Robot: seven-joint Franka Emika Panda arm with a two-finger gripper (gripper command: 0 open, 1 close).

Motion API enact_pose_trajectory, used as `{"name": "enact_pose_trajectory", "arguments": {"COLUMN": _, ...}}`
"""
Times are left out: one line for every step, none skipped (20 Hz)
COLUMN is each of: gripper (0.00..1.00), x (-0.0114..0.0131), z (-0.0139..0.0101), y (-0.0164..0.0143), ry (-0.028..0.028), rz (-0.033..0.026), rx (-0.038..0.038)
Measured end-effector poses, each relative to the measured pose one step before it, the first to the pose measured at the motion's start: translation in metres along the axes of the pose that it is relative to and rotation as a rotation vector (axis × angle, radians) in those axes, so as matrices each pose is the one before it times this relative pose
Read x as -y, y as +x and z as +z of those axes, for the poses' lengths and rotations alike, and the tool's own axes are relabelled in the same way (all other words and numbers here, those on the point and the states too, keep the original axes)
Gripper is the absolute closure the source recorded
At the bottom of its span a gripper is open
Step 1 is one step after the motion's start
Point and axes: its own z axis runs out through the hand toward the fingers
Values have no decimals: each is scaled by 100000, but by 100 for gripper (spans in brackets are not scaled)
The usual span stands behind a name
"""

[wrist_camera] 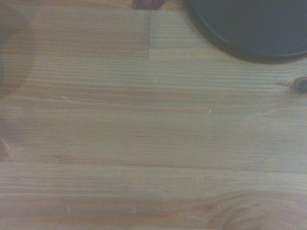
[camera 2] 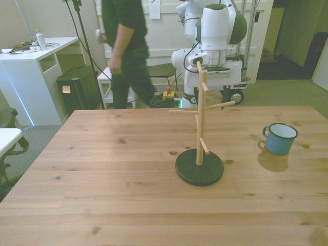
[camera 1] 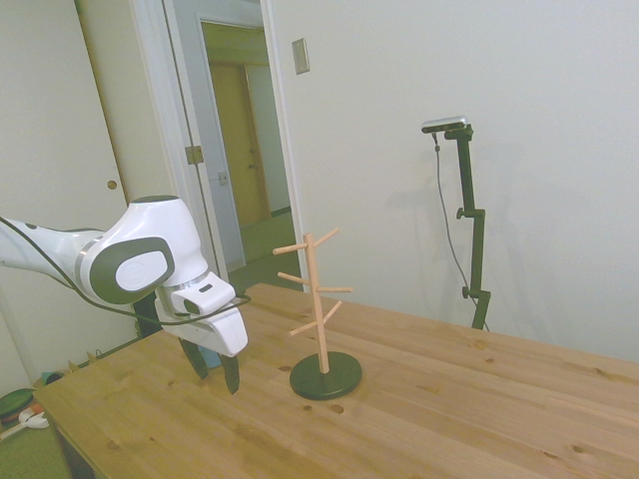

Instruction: Hang the mug

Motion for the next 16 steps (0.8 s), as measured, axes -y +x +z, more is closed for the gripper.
{"name": "enact_pose_trajectory", "arguments": {"gripper": 0, "x": -10, "z": 55, "y": 42, "ry": -8, "rz": 139, "rx": 182}}
{"name": "enact_pose_trajectory", "arguments": {"gripper": 0, "x": -172, "z": 49, "y": 156, "ry": 283, "rz": 751, "rx": 574}}
{"name": "enact_pose_trajectory", "arguments": {"gripper": 0, "x": 252, "z": 18, "y": -335, "ry": -178, "rz": -984, "rx": -66}}
{"name": "enact_pose_trajectory", "arguments": {"gripper": 0, "x": 706, "z": -42, "y": -897, "ry": -286, "rz": -1771, "rx": -467}}
{"name": "enact_pose_trajectory", "arguments": {"gripper": 0, "x": 1001, "z": -202, "y": -1250, "ry": -289, "rz": -1557, "rx": -900}}
{"name": "enact_pose_trajectory", "arguments": {"gripper": 0, "x": 1112, "z": -447, "y": -1509, "ry": -231, "rz": -1851, "rx": -1426}}
{"name": "enact_pose_trajectory", "arguments": {"gripper": 0, "x": 1006, "z": -519, "y": -1395, "ry": -126, "rz": -1500, "rx": -1704}}
{"name": "enact_pose_trajectory", "arguments": {"gripper": 0, "x": 799, "z": -640, "y": -1266, "ry": 3, "rz": -1131, "rx": -1721}}
{"name": "enact_pose_trajectory", "arguments": {"gripper": 0, "x": 506, "z": -597, "y": -1032, "ry": -211, "rz": -1166, "rx": -1251}}
{"name": "enact_pose_trajectory", "arguments": {"gripper": 0, "x": 287, "z": -475, "y": -820, "ry": -297, "rz": -1250, "rx": -1162}}
{"name": "enact_pose_trajectory", "arguments": {"gripper": 0, "x": 77, "z": -419, "y": -714, "ry": -487, "rz": -1592, "rx": -1143}}
{"name": "enact_pose_trajectory", "arguments": {"gripper": 0, "x": 71, "z": -319, "y": -530, "ry": -388, "rz": -1643, "rx": -1308}}
{"name": "enact_pose_trajectory", "arguments": {"gripper": 0, "x": 215, "z": -329, "y": -510, "ry": -122, "rz": -1560, "rx": -1097}}
{"name": "enact_pose_trajectory", "arguments": {"gripper": 0, "x": 317, "z": -212, "y": -427, "ry": -231, "rz": -1424, "rx": -1051}}
{"name": "enact_pose_trajectory", "arguments": {"gripper": 0, "x": 440, "z": -131, "y": -470, "ry": -307, "rz": -983, "rx": -778}}
{"name": "enact_pose_trajectory", "arguments": {"gripper": 0, "x": 503, "z": -116, "y": -454, "ry": -199, "rz": -836, "rx": -618}}
